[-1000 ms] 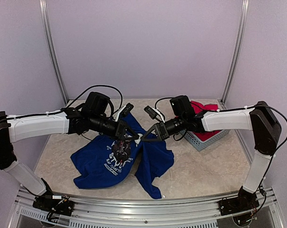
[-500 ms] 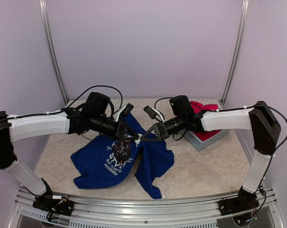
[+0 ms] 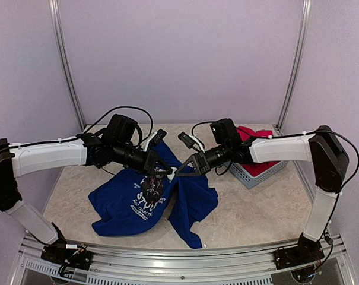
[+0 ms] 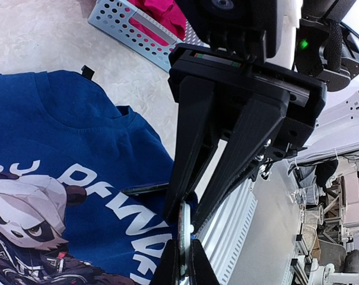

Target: Remove the brooch from the garment

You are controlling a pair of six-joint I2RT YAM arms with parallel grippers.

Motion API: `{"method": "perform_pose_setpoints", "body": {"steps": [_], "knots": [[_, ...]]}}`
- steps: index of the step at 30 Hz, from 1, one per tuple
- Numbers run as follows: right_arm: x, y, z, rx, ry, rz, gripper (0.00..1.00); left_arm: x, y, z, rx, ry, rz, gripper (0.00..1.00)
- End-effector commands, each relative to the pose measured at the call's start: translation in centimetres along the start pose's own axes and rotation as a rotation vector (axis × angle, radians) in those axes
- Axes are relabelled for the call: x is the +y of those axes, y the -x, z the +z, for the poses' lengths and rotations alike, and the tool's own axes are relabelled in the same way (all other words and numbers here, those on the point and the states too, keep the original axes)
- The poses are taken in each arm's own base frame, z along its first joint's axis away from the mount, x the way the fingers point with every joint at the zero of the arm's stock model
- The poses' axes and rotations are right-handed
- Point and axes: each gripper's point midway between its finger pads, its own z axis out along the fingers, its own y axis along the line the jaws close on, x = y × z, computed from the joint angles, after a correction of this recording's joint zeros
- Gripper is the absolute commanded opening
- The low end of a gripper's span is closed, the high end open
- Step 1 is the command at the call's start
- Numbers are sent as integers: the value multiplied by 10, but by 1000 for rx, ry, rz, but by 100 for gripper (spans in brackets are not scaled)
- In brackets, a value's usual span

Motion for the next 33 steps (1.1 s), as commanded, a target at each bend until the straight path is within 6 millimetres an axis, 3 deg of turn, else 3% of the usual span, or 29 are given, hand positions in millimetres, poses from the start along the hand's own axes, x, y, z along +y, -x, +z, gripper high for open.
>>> {"method": "perform_pose_setpoints", "body": {"steps": [1,19,33], "knots": [[-14,-5,9,23,-30,32,8,-20,19,-1,-32,-55,63,0],[-45,3,11,23,-184,69,8,-32,22,3,-17,-80,92,0],[-26,8,23,30,-129,10,12,-32,18,7,-1,-93,80,0]]}}
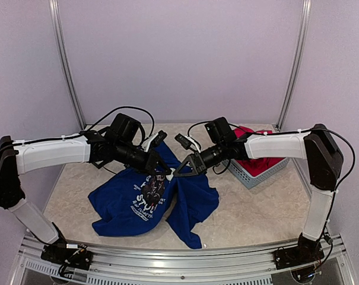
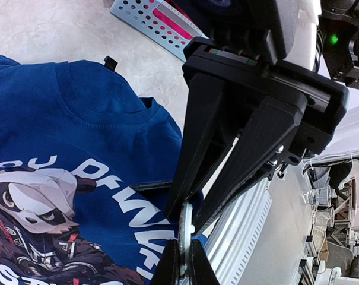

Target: Remove the brooch from the garment

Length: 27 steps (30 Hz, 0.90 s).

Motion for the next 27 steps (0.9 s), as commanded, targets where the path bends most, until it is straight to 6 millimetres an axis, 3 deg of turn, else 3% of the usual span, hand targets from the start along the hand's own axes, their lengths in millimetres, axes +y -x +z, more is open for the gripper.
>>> {"method": "perform_pose_setpoints", "body": {"steps": [1,14,19,24,27], "knots": [[-7,8,17,-19,-69,-42,12,-48,18,-1,-37,-162,93,0],[2,9,15,-21,-68,-68,20,-42,15,0,-34,-152,74,0],[11,13,9,-39,-73,-88,25,-31,13,-3,-43,-136,51,0],[22,15,-2,-52,-83,-98,35,-21,13,-11,-56,-113,37,0],[29,15,-14,-61,-90,-103,48,-14,12,-13,-54,-99,31,0]]}}
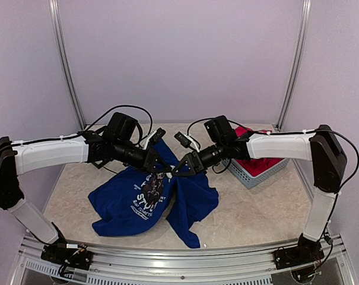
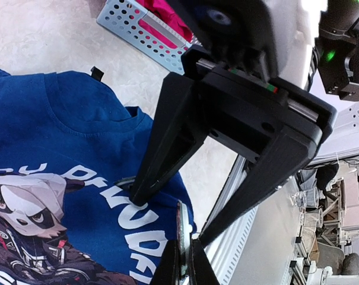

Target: Remove the brooch from the garment

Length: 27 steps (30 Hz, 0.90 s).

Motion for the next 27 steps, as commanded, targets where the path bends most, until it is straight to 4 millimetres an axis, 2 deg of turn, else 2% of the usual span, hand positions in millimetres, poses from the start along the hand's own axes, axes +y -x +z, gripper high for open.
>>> {"method": "perform_pose_setpoints", "body": {"steps": [1,7,11,16,21,27], "knots": [[29,12,-21,-43,5,-72,52,-9,6,-8,-33,-45,40,0],[40,15,-46,-63,-2,-84,70,-2,6,-10,-37,-32,29,0],[35,14,-49,-65,-23,-80,71,-2,6,-10,-39,-36,29,0],[17,12,-37,-61,-35,-52,62,-4,7,-9,-39,-51,31,0],[12,18,-29,-67,-12,-46,47,-6,7,-10,-34,-54,34,0],[6,16,-24,-52,-3,-39,36,-8,9,-10,-34,-60,39,0]]}}
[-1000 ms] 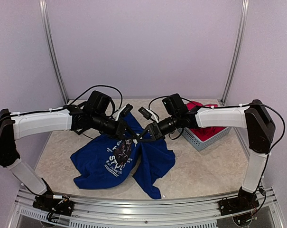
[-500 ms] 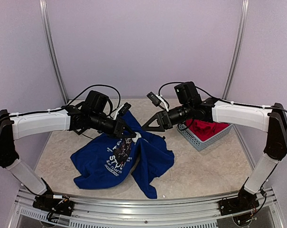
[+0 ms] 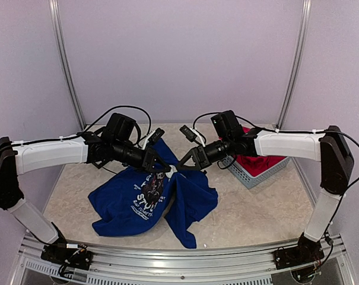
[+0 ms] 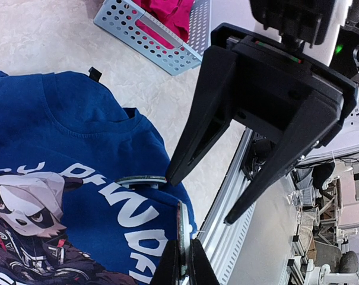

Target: Remove the brooch from the garment

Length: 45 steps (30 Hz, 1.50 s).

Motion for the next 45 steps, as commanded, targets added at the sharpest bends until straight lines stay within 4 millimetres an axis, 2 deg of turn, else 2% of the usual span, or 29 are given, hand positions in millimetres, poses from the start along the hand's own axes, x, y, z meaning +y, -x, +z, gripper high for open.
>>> {"method": "perform_pose_setpoints", "body": {"steps": [1,11,20,28,45], "knots": [[-4,3,4,3,16,-6,34,-10,7,-5,-20,-36,39,0],[-4,4,10,12,51,-1,20,-13,7,-2,-9,-39,43,0],[0,5,14,21,99,1,13,-13,8,1,-6,-39,42,0],[0,-1,15,42,119,9,9,-12,9,3,-4,-37,43,0],[5,-3,21,61,168,8,12,-12,11,5,1,-47,46,0]]}}
